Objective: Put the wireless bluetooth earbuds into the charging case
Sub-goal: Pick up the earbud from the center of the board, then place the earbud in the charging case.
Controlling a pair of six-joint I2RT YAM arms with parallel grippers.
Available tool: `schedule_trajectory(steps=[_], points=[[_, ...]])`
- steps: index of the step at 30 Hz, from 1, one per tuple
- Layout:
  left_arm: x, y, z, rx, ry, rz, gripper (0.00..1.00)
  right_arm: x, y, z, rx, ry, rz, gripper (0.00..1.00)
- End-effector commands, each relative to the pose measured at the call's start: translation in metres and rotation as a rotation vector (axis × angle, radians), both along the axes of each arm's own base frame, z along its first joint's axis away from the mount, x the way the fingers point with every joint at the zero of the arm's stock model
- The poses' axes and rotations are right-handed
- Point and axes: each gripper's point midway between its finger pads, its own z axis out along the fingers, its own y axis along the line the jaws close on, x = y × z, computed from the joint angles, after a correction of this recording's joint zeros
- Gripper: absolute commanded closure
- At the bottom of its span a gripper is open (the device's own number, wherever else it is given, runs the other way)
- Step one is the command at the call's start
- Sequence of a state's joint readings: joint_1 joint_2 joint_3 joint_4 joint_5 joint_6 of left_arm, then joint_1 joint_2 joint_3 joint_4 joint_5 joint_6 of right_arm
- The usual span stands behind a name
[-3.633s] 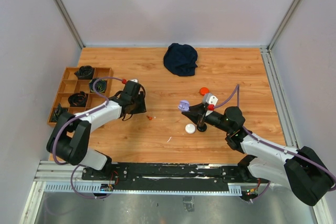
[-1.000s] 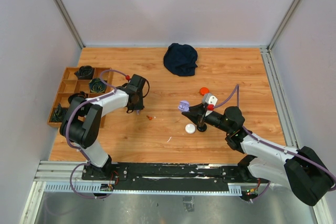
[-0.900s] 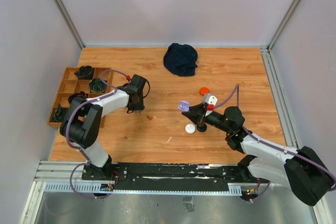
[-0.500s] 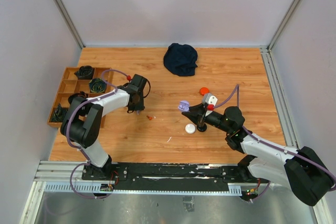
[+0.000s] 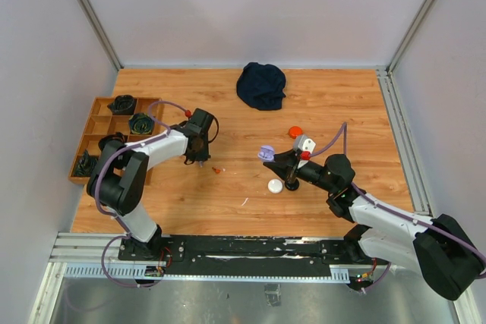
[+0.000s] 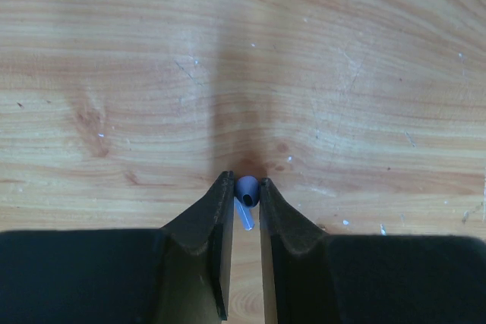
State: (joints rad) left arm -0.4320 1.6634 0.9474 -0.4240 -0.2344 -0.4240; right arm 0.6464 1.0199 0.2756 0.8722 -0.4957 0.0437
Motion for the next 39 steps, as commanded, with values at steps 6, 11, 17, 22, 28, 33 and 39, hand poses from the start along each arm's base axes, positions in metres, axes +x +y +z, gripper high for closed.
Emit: schedule_trajectory(steps=[6, 11, 17, 22, 28, 33, 39], points=[[-0.009, -0.016, 0.042, -0.058, -0.117, -0.023, 0.89, -0.001, 0.002, 0.014, 0.020, -0.053, 0.005, 0.94], [-0.009, -0.034, 0.079, -0.110, -0.258, -0.047, 0.88, -0.002, 0.004, 0.014, 0.026, -0.050, 0.013, 0.94], [-0.014, -0.057, 0.128, -0.196, -0.451, -0.077, 0.88, -0.002, 0.004, 0.014, 0.028, -0.050, 0.015, 0.94], [-0.022, -0.082, 0.163, -0.258, -0.584, -0.135, 0.88, -0.002, 0.005, 0.013, 0.033, -0.046, 0.019, 0.94], [-0.036, -0.112, 0.196, -0.338, -0.741, -0.206, 0.88, -0.002, 0.005, 0.011, 0.035, -0.039, 0.018, 0.94], [-0.054, -0.140, 0.231, -0.443, -0.869, -0.286, 0.87, -0.001, 0.006, 0.011, 0.040, -0.034, 0.020, 0.94], [-0.071, -0.167, 0.259, -0.503, -0.969, -0.388, 0.87, -0.002, 0.007, 0.012, 0.049, -0.033, 0.024, 0.94]])
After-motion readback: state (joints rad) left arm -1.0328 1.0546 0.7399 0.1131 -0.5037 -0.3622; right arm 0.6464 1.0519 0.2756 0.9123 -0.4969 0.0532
